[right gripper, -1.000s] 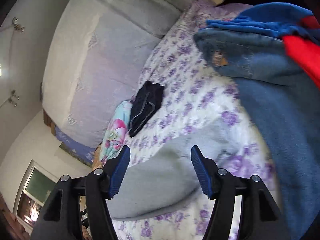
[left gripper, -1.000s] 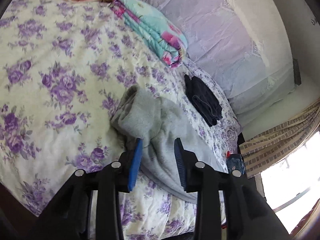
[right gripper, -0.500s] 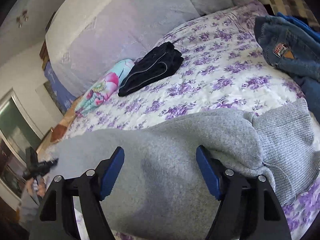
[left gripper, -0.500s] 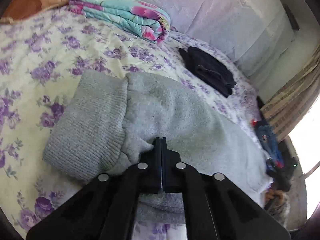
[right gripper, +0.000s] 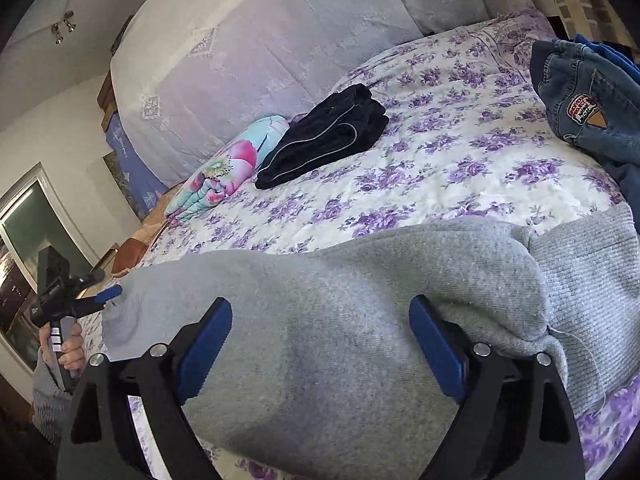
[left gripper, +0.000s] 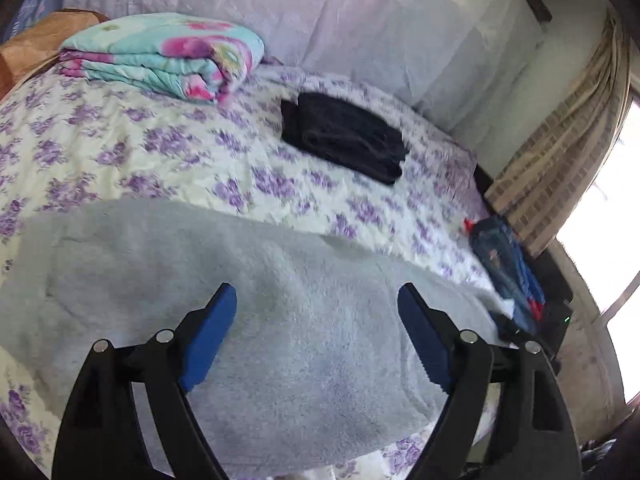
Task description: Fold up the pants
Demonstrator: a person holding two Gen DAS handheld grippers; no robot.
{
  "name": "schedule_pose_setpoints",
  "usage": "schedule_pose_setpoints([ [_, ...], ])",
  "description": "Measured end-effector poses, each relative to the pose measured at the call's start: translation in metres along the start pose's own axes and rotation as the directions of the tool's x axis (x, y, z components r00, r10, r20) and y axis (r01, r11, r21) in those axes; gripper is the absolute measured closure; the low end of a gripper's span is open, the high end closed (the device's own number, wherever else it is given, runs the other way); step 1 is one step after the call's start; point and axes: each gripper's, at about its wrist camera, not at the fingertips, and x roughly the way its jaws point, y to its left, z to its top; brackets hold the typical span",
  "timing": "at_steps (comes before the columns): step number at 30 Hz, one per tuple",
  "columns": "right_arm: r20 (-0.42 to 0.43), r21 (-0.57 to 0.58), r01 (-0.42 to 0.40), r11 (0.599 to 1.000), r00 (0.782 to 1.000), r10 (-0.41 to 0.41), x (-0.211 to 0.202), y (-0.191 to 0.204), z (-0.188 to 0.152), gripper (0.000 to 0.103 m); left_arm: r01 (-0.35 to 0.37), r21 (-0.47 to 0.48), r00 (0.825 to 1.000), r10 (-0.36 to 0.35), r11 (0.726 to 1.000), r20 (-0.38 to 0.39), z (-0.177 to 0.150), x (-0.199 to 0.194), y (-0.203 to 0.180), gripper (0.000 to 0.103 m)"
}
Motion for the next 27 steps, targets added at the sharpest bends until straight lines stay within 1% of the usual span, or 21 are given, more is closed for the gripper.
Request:
schedule_pose_setpoints([
  [2, 0.006, 0.006, -0.012, 1.000, 1.000, 0.012, -0.001, -0.001, 0.000, 0.012, -0.079, 0.022, 0.995, 0.080, 0.997, -0.065, -0.010, 0.028, 0.003, 0.023],
  [3, 0.009, 0.009, -0.018, 1.000, 1.000, 0.017, -0.002, -0.001, 0.000, 0.012, -0.079, 0.056, 0.995, 0.082, 0.995, -0.059, -0.018, 0.032, 0.006, 0.024],
  [5, 0.009, 0.011, -0.021, 1.000, 1.000, 0.020, -0.002, -0.001, -0.001, 0.012, -0.095, 0.132, 0.995, 0.099, 0.987, -0.028, -0.032, 0.024, 0.005, 0.028],
  [6, 0.009, 0.011, -0.019, 1.000, 1.000, 0.019, -0.002, -0.001, -0.001, 0.012, -0.100, 0.149, 0.994, 0.104, 0.984, -0.023, -0.038, 0.020, 0.005, 0.028],
  [8, 0.006, 0.006, -0.023, 1.000, 1.000, 0.023, -0.002, 0.000, -0.001, 0.010, -0.101, 0.161, 0.994, 0.104, 0.982, -0.011, -0.048, 0.010, 0.005, 0.028],
  [11, -0.005, -0.004, -0.031, 1.000, 1.000, 0.031, 0.000, 0.002, -0.001, 0.005, -0.102, 0.130, 0.995, 0.102, 0.986, 0.007, -0.052, -0.008, 0.000, 0.026],
  [12, -0.012, -0.012, -0.034, 0.999, 0.999, 0.034, 0.002, 0.004, 0.000, 0.004, -0.081, 0.125, 0.997, 0.079, 0.989, 0.014, -0.050, -0.012, -0.005, 0.026],
  [14, -0.027, -0.021, -0.013, 1.000, 1.000, 0.013, 0.004, 0.007, 0.001, 0.004, -0.003, 0.138, 0.999, -0.002, 0.990, 0.037, -0.047, -0.022, -0.020, 0.025],
  [15, -0.034, -0.025, -0.005, 1.000, 0.999, 0.004, 0.005, 0.008, 0.001, 0.004, 0.044, 0.150, 0.998, -0.052, 0.988, 0.047, -0.044, -0.022, -0.031, 0.023],
  [16, -0.043, -0.029, 0.004, 1.000, 0.999, -0.006, 0.006, 0.009, 0.002, 0.004, 0.077, 0.159, 0.996, -0.084, 0.984, 0.041, -0.042, -0.019, -0.039, 0.022],
  [17, -0.051, -0.028, 0.017, 0.999, 0.999, -0.018, 0.007, 0.012, 0.003, 0.004, 0.105, 0.171, 0.994, -0.111, 0.980, 0.025, -0.040, -0.011, -0.048, 0.021],
  [18, -0.064, -0.023, 0.034, 0.999, 0.997, -0.035, 0.006, 0.016, 0.006, 0.004, 0.115, 0.186, 0.993, -0.118, 0.976, 0.007, -0.040, -0.002, -0.057, 0.021],
  [19, -0.076, -0.007, 0.030, 1.000, 0.997, -0.031, 0.006, 0.022, 0.012, 0.004, 0.117, 0.199, 0.993, -0.116, 0.973, -0.018, -0.040, 0.011, -0.064, 0.021],
  [20, -0.084, 0.009, -0.020, 1.000, 0.996, 0.020, 0.004, 0.029, 0.018, 0.004, 0.122, 0.201, 0.992, -0.116, 0.972, -0.041, -0.042, 0.019, -0.067, 0.021],
  [21, -0.090, 0.027, -0.103, 0.994, 0.990, 0.105, 0.003, 0.037, 0.027, 0.004, 0.138, 0.196, 0.989, -0.124, 0.971, -0.079, -0.046, 0.032, -0.068, 0.021],
  [22, -0.103, 0.046, -0.209, 0.977, 0.972, 0.213, 0.005, 0.050, 0.038, 0.004, 0.149, 0.184, 0.985, -0.129, 0.972, -0.114, -0.051, 0.043, -0.066, 0.020],
  [23, -0.122, 0.063, -0.295, 0.953, 0.946, 0.301, 0.009, 0.060, 0.049, 0.004, 0.145, 0.176, 0.984, -0.122, 0.974, -0.132, -0.056, 0.052, -0.062, 0.019],
  [24, -0.149, 0.083, -0.378, 0.922, 0.910, 0.387, 0.016, 0.071, 0.060, 0.004, 0.140, 0.183, 0.984, -0.116, 0.973, -0.135, -0.062, 0.058, -0.058, 0.019],
  [25, -0.187, 0.103, -0.451, 0.887, 0.867, 0.462, 0.029, 0.081, 0.071, 0.004, 0.143, 0.204, 0.985, -0.121, 0.968, -0.119, -0.067, 0.058, -0.057, 0.019],
  [26, -0.240, 0.123, -0.506, 0.854, 0.819, 0.521, 0.047, 0.091, 0.083, 0.004, 0.144, 0.231, 0.987, -0.124, 0.962, -0.101, -0.071, 0.054, -0.058, 0.019],
  [27, -0.291, 0.135, -0.528, 0.838, 0.788, 0.543, 0.066, 0.099, 0.093, 0.004, 0.151, 0.237, 0.986, -0.130, 0.960, -0.100, -0.073, 0.052, -0.057, 0.016],
])
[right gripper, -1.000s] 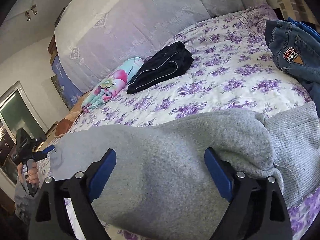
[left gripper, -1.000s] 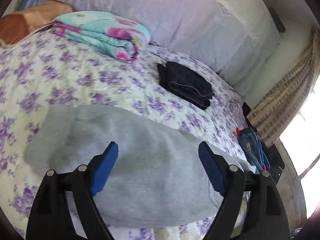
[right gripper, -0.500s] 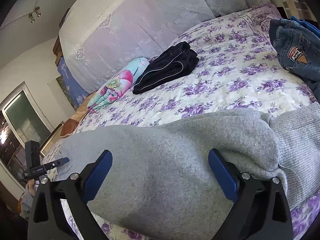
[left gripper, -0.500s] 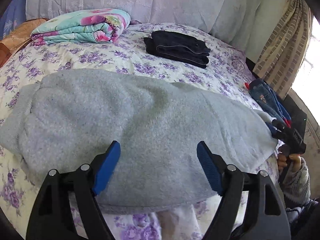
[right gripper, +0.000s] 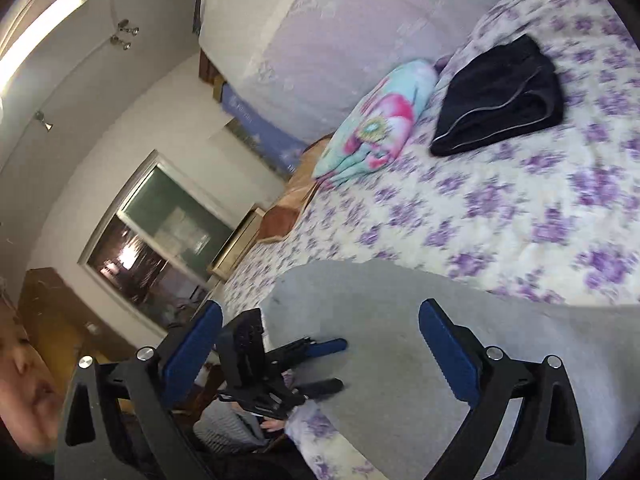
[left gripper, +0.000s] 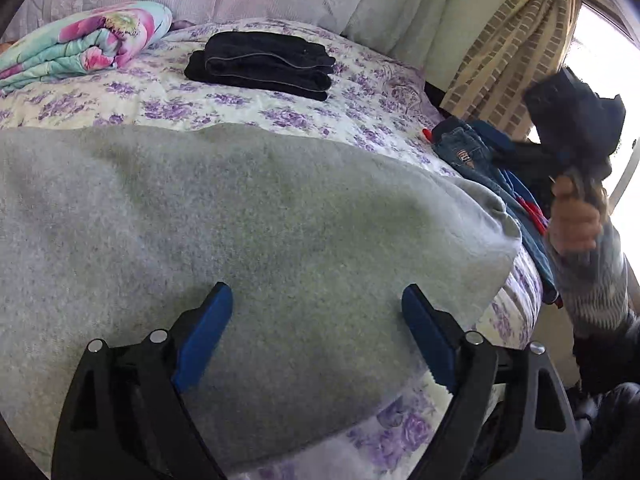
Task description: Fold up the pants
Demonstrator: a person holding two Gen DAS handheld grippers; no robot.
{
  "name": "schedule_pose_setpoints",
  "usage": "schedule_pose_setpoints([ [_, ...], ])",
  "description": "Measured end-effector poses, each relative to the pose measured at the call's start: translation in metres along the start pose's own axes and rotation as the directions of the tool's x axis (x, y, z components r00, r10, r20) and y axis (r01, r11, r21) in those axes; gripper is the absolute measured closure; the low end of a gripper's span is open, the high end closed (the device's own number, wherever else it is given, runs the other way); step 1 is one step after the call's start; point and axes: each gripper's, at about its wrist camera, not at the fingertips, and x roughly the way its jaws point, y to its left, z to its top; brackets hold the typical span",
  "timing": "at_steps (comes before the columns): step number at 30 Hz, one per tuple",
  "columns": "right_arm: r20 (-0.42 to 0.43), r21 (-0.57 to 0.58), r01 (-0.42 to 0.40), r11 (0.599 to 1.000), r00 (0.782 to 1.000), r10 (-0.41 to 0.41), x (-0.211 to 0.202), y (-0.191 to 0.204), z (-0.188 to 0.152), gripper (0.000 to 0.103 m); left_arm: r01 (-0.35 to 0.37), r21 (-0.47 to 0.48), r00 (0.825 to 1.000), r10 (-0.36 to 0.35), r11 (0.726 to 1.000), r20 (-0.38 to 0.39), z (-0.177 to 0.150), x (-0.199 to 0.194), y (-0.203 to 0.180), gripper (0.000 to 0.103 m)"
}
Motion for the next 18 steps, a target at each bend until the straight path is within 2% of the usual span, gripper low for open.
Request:
schedule_pose_setpoints([
  [3, -0.138, 0.012, 0.027, 1.000, 0.990, -0.025, 0.054, -0.016, 0.044, 0.004, 0.021, -0.005, 1.000, -0.021, 1.000, 0.011, -0.004, -0.003, 0.003, 0.016],
  [4, -0.179, 0.036, 0.014, 0.999, 0.984, -0.008, 0.072, -0.024, 0.056, 0.004, 0.020, -0.002, 1.000, -0.020, 1.000, 0.014, -0.004, -0.003, 0.003, 0.016],
  [6, -0.279, 0.129, -0.044, 0.991, 0.957, 0.079, 0.111, -0.046, 0.072, 0.004, 0.019, 0.005, 1.000, -0.019, 1.000, 0.015, -0.004, -0.003, 0.002, 0.014],
  [8, -0.343, 0.160, -0.003, 0.987, 0.937, 0.058, 0.142, -0.061, 0.078, 0.004, 0.022, 0.009, 1.000, -0.023, 1.000, 0.015, -0.004, -0.002, 0.002, 0.013],
  [13, -0.524, 0.189, 0.040, 0.981, 0.849, 0.066, 0.198, -0.088, 0.070, 0.004, 0.041, 0.013, 0.999, -0.041, 0.999, 0.015, -0.003, -0.002, 0.002, 0.010],
  [16, -0.614, 0.166, -0.003, 0.986, 0.782, 0.106, 0.213, -0.082, 0.058, 0.003, 0.049, 0.013, 0.999, -0.049, 0.999, 0.014, -0.001, -0.001, 0.002, 0.007],
  [18, -0.649, 0.159, -0.074, 0.985, 0.744, 0.161, 0.218, -0.069, 0.053, 0.003, 0.057, 0.009, 0.998, -0.057, 0.998, 0.012, 0.001, 0.000, 0.003, 0.006],
])
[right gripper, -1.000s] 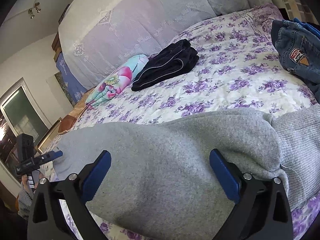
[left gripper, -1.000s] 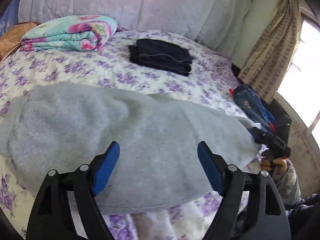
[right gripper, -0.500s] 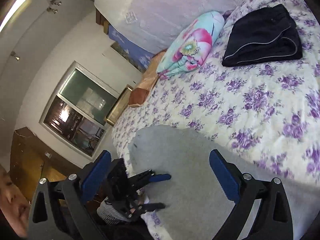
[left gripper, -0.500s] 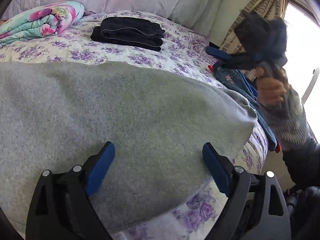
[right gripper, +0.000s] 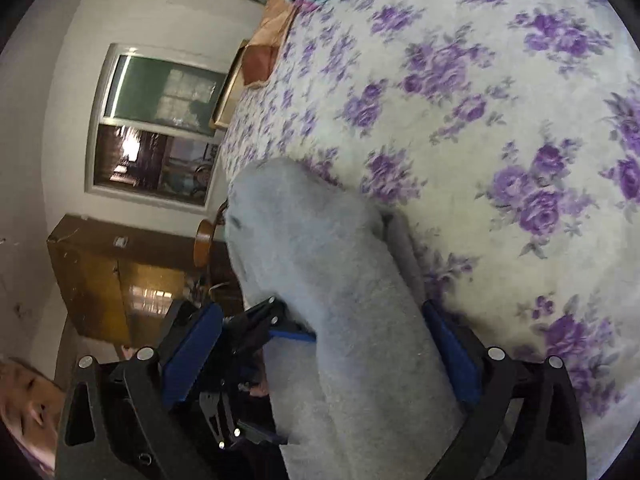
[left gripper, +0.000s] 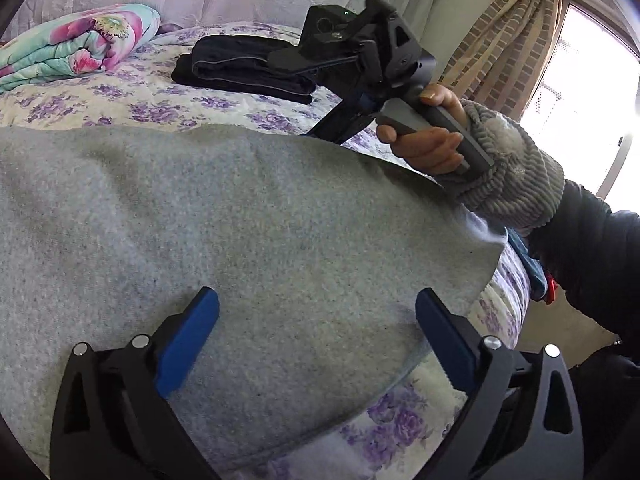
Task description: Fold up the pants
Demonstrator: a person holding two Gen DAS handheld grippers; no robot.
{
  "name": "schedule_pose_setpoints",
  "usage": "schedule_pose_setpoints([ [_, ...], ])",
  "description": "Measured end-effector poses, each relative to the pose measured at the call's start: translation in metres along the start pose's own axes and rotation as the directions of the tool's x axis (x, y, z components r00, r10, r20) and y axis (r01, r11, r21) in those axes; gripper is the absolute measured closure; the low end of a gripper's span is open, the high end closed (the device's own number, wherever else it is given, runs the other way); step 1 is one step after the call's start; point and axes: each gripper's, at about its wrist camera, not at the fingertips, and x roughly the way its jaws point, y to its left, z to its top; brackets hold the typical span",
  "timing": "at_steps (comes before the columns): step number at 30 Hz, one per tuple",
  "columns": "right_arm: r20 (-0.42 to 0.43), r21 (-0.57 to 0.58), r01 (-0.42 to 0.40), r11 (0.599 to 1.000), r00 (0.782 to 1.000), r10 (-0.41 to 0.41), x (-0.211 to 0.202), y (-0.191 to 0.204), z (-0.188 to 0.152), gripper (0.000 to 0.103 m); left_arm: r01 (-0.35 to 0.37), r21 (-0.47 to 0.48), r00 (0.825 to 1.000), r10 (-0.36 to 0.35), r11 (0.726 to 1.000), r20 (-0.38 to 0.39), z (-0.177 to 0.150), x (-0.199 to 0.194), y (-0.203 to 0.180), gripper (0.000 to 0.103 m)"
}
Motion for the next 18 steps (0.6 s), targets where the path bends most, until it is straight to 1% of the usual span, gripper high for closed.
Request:
schedule_pose_setpoints([
  [3, -0.056, -0.091, -0.037, 0.995, 0.998, 0.032, 0.007, 0.025, -0.008, 0.003, 0.016, -0.016, 1.000, -0.016, 1.000, -0.001, 0.003, 0.002, 0.003, 0.005],
  [5, -0.060, -0.157, -0.023, 0.987, 0.998, 0.013, 0.007, 0.044, -0.018, 0.003, 0.028, -0.025, 1.000, -0.029, 0.999, -0.002, 0.004, 0.002, 0.006, 0.005],
  [8, -0.015, -0.251, 0.083, 0.965, 0.996, -0.090, 0.008, 0.076, -0.038, 0.003, 0.038, -0.031, 0.999, -0.038, 0.999, 0.000, 0.004, 0.002, 0.008, 0.005],
  [10, 0.040, -0.287, 0.186, 0.940, 0.982, -0.182, 0.010, 0.093, -0.051, 0.003, 0.045, -0.034, 0.999, -0.045, 0.998, 0.000, 0.005, 0.002, 0.009, 0.005],
  [11, 0.068, -0.288, 0.228, 0.930, 0.974, -0.217, 0.011, 0.100, -0.058, 0.003, 0.049, -0.036, 0.999, -0.049, 0.998, 0.000, 0.005, 0.002, 0.009, 0.005],
  [12, 0.091, -0.276, 0.243, 0.930, 0.970, -0.227, 0.009, 0.102, -0.063, 0.003, 0.054, -0.038, 0.999, -0.054, 0.998, 0.000, 0.005, 0.002, 0.010, 0.005],
  [15, 0.155, -0.208, 0.240, 0.948, 0.965, -0.210, -0.001, 0.101, -0.070, 0.003, 0.066, -0.039, 0.998, -0.066, 0.997, 0.002, 0.006, 0.002, 0.011, 0.005],
  [18, 0.190, -0.211, 0.278, 0.937, 0.952, -0.240, -0.003, 0.109, -0.082, 0.003, 0.071, -0.039, 0.997, -0.071, 0.997, 0.004, 0.006, 0.001, 0.012, 0.005],
])
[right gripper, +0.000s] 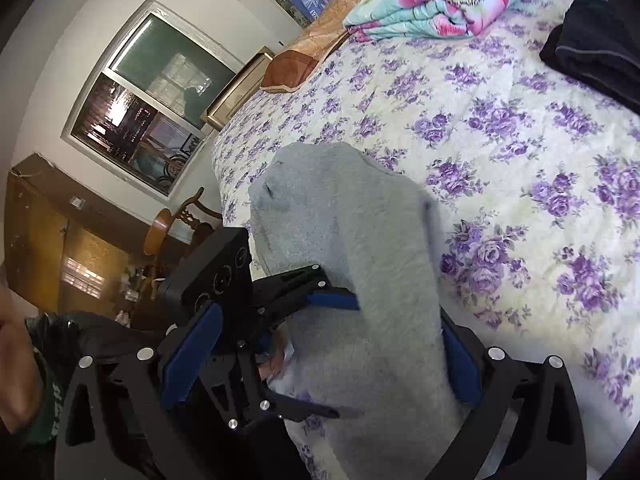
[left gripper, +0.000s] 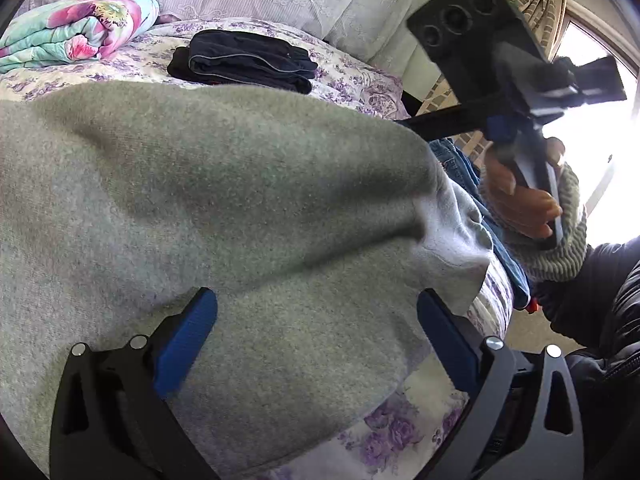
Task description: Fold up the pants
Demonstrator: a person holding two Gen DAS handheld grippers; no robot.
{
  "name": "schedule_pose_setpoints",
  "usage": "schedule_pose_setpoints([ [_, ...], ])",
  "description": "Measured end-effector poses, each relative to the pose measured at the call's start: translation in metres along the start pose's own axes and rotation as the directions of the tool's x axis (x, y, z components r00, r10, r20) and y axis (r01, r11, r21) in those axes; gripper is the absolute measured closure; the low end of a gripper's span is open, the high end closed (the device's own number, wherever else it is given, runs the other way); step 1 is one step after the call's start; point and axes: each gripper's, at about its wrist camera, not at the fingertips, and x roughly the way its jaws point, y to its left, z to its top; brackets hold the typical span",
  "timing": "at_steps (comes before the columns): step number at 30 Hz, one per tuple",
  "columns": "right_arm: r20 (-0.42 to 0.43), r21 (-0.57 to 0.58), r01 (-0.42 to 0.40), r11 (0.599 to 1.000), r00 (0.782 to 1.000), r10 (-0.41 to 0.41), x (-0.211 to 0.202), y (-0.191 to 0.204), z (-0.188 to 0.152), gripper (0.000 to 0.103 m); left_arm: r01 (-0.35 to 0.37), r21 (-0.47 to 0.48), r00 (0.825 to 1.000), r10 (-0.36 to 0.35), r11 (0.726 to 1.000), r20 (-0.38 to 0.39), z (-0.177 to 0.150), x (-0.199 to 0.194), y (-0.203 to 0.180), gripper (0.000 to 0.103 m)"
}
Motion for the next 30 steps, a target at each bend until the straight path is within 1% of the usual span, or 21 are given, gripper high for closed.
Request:
schedule_pose_setpoints([
  [2, 0.004, -0.020, 0.015, 1.000, 1.000, -0.015, -0.003, 0.010, -0.006, 0.004, 0.004, 0.000, 1.000, -0.004, 1.000, 0.001, 0.000, 0.000, 0.000, 0.005],
  [4, 0.000, -0.027, -0.008, 1.000, 1.000, 0.008, -0.001, 0.014, -0.012, 0.004, 0.005, 0.001, 1.000, -0.005, 1.000, 0.001, 0.000, -0.001, 0.000, 0.005],
  [6, -0.002, -0.008, -0.038, 0.999, 0.999, 0.038, 0.003, 0.014, -0.017, 0.003, 0.004, 0.002, 1.000, -0.004, 1.000, 0.000, 0.000, 0.000, 0.000, 0.005],
  [9, -0.012, 0.051, -0.122, 0.991, 0.992, 0.122, 0.015, 0.008, -0.015, 0.003, -0.001, 0.006, 1.000, 0.001, 1.000, 0.000, -0.001, 0.000, -0.002, 0.005],
  [11, -0.028, 0.098, -0.148, 0.984, 0.988, 0.152, 0.029, -0.005, -0.004, 0.003, -0.005, 0.008, 1.000, 0.005, 1.000, 0.000, -0.001, 0.000, -0.002, 0.005],
  [13, -0.029, 0.165, -0.173, 0.971, 0.983, 0.180, 0.043, -0.021, 0.008, 0.003, -0.011, 0.011, 1.000, 0.012, 1.000, -0.001, -0.001, 0.000, -0.003, 0.005],
  [14, -0.020, 0.222, -0.194, 0.956, 0.979, 0.203, 0.050, -0.033, 0.015, 0.003, -0.016, 0.013, 1.000, 0.016, 1.000, -0.001, -0.001, 0.001, -0.004, 0.005],
  [15, -0.002, 0.276, -0.215, 0.937, 0.974, 0.225, 0.055, -0.044, 0.020, 0.003, -0.021, 0.015, 1.000, 0.021, 1.000, -0.001, -0.002, 0.001, -0.004, 0.005],
  [16, 0.032, 0.339, -0.245, 0.908, 0.968, 0.249, 0.057, -0.058, 0.026, 0.003, -0.024, 0.016, 1.000, 0.024, 1.000, 0.000, -0.002, 0.001, -0.005, 0.005],
  [18, 0.101, 0.425, -0.294, 0.856, 0.955, 0.278, 0.056, -0.079, 0.034, 0.003, -0.025, 0.018, 1.000, 0.025, 1.000, 0.001, -0.002, 0.001, -0.005, 0.005],
  [21, 0.216, 0.519, -0.393, 0.759, 0.919, 0.329, 0.049, -0.112, 0.046, 0.003, -0.025, 0.018, 1.000, 0.025, 1.000, 0.001, -0.002, 0.001, -0.005, 0.005],
  [22, 0.281, 0.526, -0.428, 0.735, 0.903, 0.325, 0.041, -0.123, 0.050, 0.003, -0.024, 0.018, 1.000, 0.024, 1.000, 0.001, -0.002, 0.000, -0.005, 0.005],
  [23, 0.340, 0.510, -0.451, 0.732, 0.888, 0.310, 0.030, -0.132, 0.056, 0.003, -0.024, 0.017, 1.000, 0.023, 1.000, 0.002, -0.002, 0.000, -0.005, 0.005],
  [24, 0.417, 0.485, -0.472, 0.737, 0.865, 0.279, 0.017, -0.141, 0.060, 0.003, -0.023, 0.016, 1.000, 0.023, 1.000, 0.002, -0.002, 0.000, -0.005, 0.005],
  [25, 0.496, 0.450, -0.479, 0.754, 0.836, 0.235, 0.001, -0.151, 0.063, 0.003, -0.022, 0.016, 1.000, 0.022, 1.000, 0.002, -0.002, 0.000, -0.005, 0.005],
  [26, 0.556, 0.430, -0.480, 0.765, 0.808, 0.194, -0.014, -0.161, 0.064, 0.003, -0.023, 0.016, 1.000, 0.023, 1.000, 0.002, -0.002, 0.000, -0.005, 0.005],
  [27, 0.569, 0.435, -0.484, 0.759, 0.801, 0.185, -0.021, -0.170, 0.066, 0.003, -0.023, 0.017, 1.000, 0.023, 1.000, 0.002, -0.002, 0.000, -0.005, 0.005],
  [28, 0.559, 0.450, -0.497, 0.742, 0.805, 0.200, -0.023, -0.174, 0.065, 0.003, -0.023, 0.017, 1.000, 0.022, 1.000, 0.002, -0.002, 0.000, -0.005, 0.005],
  [29, 0.534, 0.457, -0.511, 0.728, 0.812, 0.235, -0.023, -0.173, 0.062, 0.003, -0.021, 0.016, 1.000, 0.021, 1.000, 0.002, -0.002, 0.000, -0.005, 0.005],
  [30, 0.480, 0.460, -0.487, 0.742, 0.840, 0.253, -0.020, -0.167, 0.059, 0.003, -0.020, 0.016, 1.000, 0.020, 1.000, 0.002, -0.003, -0.001, -0.005, 0.005],
])
